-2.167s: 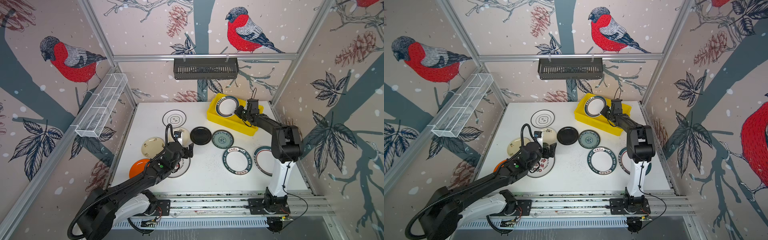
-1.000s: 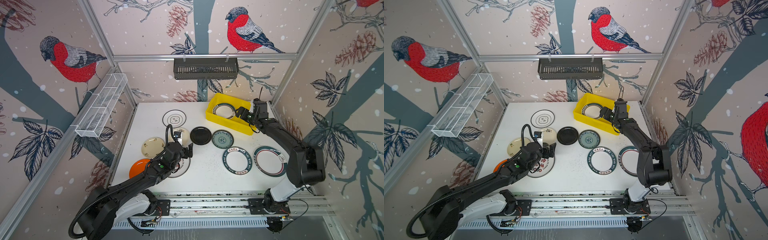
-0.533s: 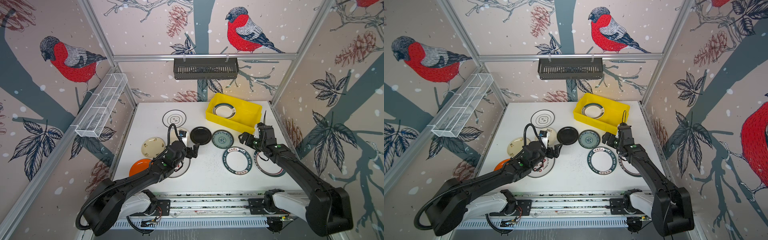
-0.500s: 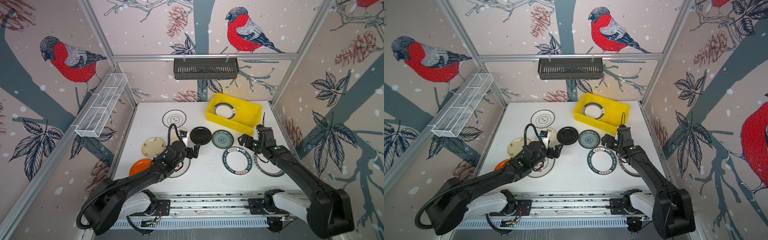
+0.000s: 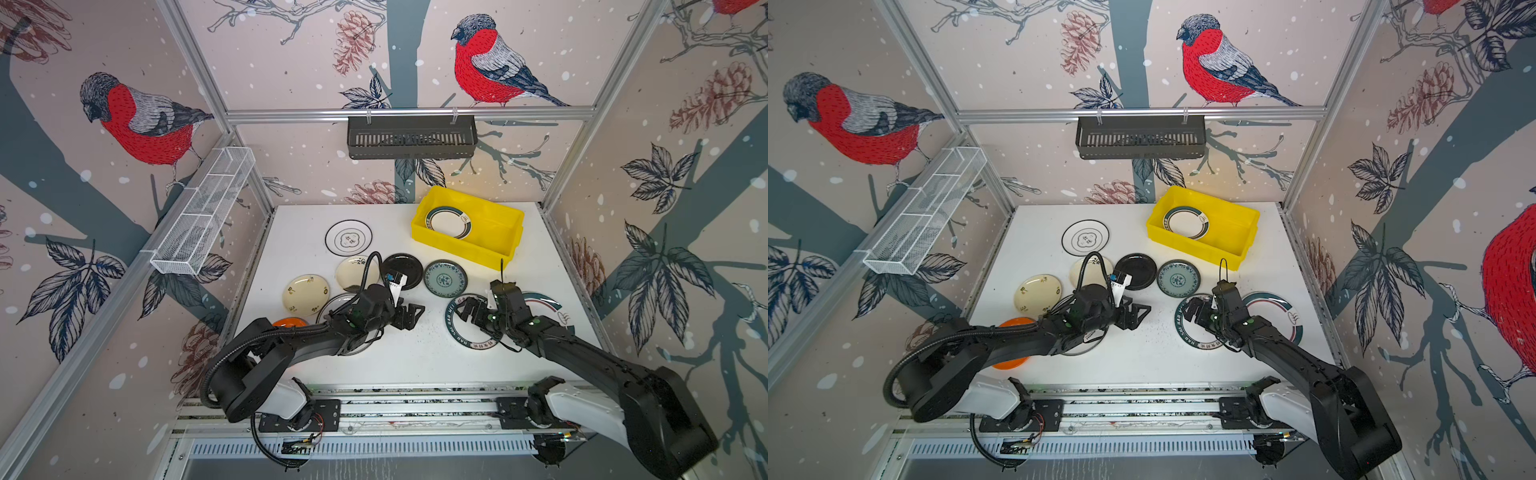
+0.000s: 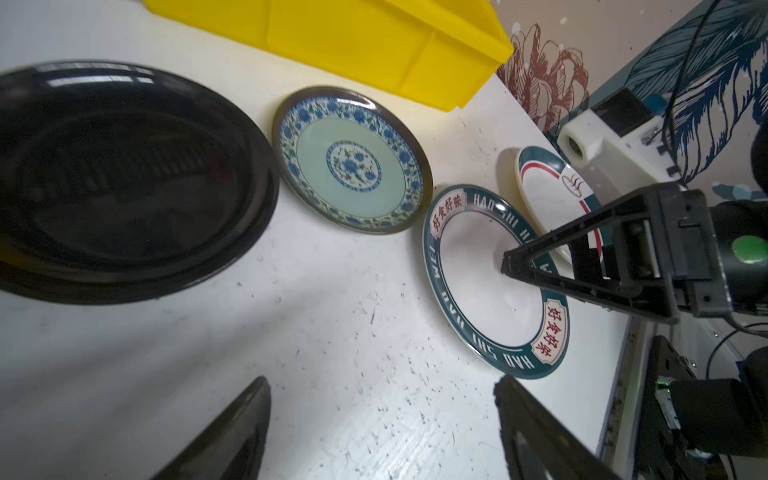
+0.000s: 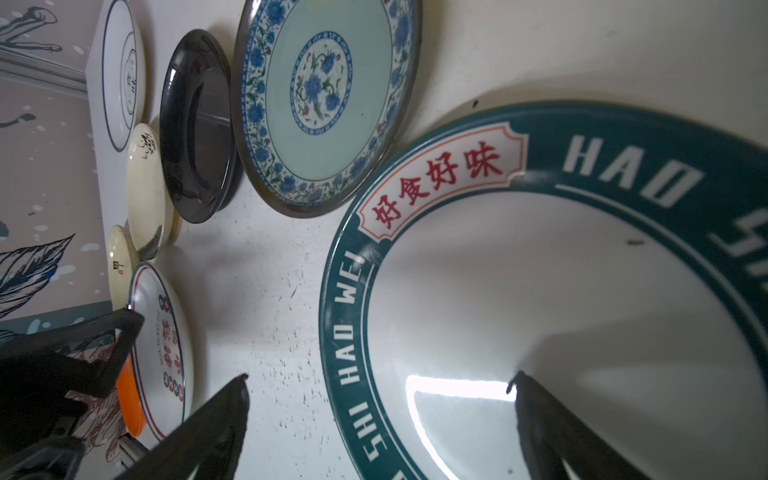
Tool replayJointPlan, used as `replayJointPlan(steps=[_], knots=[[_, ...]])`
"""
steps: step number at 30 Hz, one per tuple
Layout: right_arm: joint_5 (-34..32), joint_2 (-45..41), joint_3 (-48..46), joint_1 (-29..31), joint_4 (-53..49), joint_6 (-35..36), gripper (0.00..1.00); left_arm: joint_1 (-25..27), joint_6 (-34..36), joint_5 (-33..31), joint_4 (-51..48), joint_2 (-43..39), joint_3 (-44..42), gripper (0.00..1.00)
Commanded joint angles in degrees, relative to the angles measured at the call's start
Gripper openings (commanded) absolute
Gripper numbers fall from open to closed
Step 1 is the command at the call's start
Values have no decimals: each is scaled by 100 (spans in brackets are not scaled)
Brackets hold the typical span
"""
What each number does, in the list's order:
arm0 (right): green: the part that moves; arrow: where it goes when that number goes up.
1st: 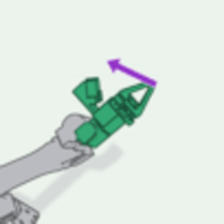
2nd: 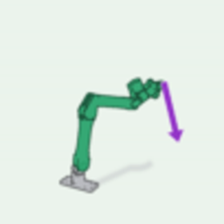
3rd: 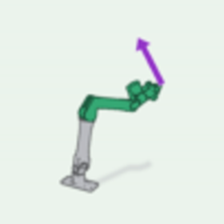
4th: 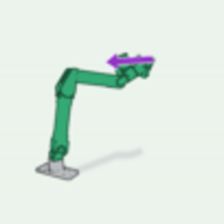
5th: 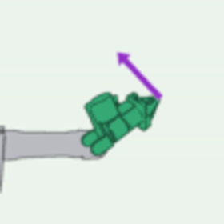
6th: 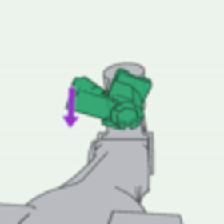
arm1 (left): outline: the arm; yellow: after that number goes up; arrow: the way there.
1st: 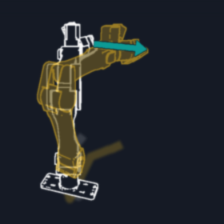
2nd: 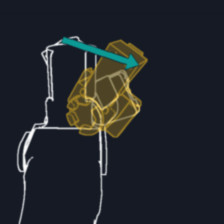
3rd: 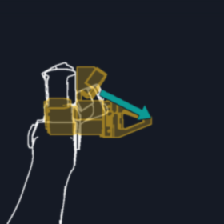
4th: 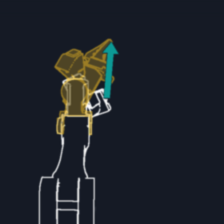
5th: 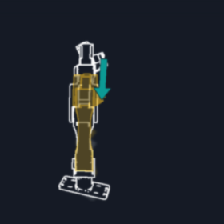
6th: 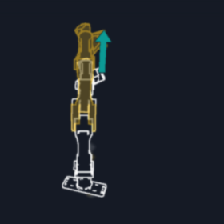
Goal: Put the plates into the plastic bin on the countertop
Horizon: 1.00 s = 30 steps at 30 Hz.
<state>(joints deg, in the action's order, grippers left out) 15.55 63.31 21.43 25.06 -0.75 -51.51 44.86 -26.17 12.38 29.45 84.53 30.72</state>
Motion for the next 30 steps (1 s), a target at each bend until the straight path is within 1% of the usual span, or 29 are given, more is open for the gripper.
replayJointPlan(steps=[1,6,9,12,19,21,25,30], knots=[[310,53,-330,19,1121,-548,100,5,-224,680,597,317,179,81],[217,163,-441,58,1245,-489,100,5,-637,1261,858,859,340,79],[240,113,-530,73,1442,-500,100,5,-842,1427,1091,1076,371,78],[207,61,-570,80,1544,-489,100,14,-897,1438,1040,1252,479,77],[295,207,-588,86,1734,-383,99,119,-910,1515,829,1736,865,72],[333,243,-587,82,1783,-393,100,161,-922,1498,791,1863,948,69],[338,245,-595,85,1870,-419,99,206,-985,1418,798,2048,1070,66],[317,159,-667,85,2000,-529,99,290,-1165,1358,949,2323,1214,58]])
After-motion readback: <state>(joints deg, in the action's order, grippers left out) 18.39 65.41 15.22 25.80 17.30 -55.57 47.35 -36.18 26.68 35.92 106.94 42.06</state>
